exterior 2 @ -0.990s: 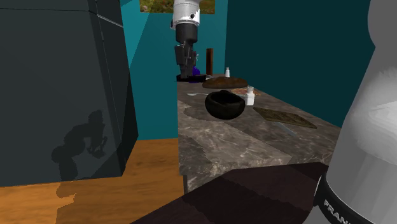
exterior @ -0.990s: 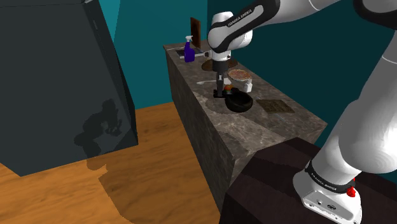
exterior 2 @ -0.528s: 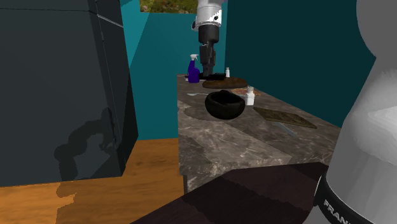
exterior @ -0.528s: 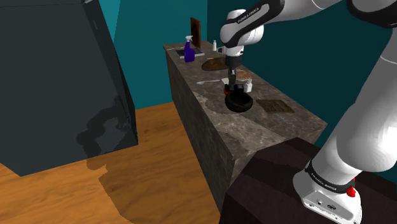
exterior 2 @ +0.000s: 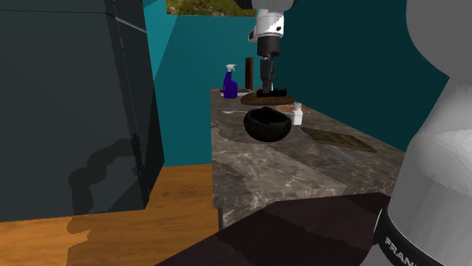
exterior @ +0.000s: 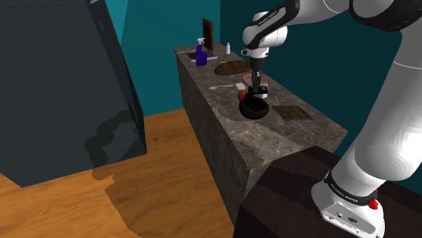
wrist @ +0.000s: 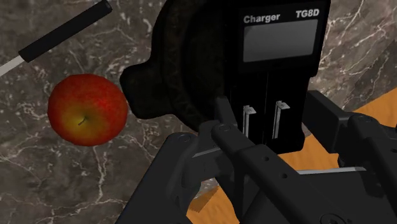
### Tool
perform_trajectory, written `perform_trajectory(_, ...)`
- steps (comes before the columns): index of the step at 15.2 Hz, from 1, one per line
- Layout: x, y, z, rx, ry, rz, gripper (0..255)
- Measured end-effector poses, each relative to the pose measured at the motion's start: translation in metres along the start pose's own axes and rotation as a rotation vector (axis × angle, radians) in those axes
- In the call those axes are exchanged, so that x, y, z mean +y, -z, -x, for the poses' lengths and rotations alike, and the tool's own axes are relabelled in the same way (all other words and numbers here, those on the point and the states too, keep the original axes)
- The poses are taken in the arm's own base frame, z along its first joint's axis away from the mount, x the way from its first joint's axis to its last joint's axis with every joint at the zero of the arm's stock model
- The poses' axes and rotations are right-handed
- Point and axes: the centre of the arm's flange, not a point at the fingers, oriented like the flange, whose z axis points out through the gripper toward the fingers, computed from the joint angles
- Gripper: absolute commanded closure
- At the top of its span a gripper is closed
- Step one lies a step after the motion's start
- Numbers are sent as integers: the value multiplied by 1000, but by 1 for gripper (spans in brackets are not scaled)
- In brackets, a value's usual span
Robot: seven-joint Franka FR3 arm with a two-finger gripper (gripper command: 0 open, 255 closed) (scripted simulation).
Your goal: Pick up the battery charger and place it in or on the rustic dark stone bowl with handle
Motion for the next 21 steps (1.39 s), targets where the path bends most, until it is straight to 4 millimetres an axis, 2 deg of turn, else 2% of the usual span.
perform_trajectory(10, 7, -52, -2, 0, 1, 0, 255)
perform_trajectory(16, 8, -55, -1, 1, 1, 1, 255)
perform_trajectory(17, 8, -56, -1, 1, 1, 1, 0)
perform_trajectory(21, 8, -56, -1, 0, 1, 0, 0)
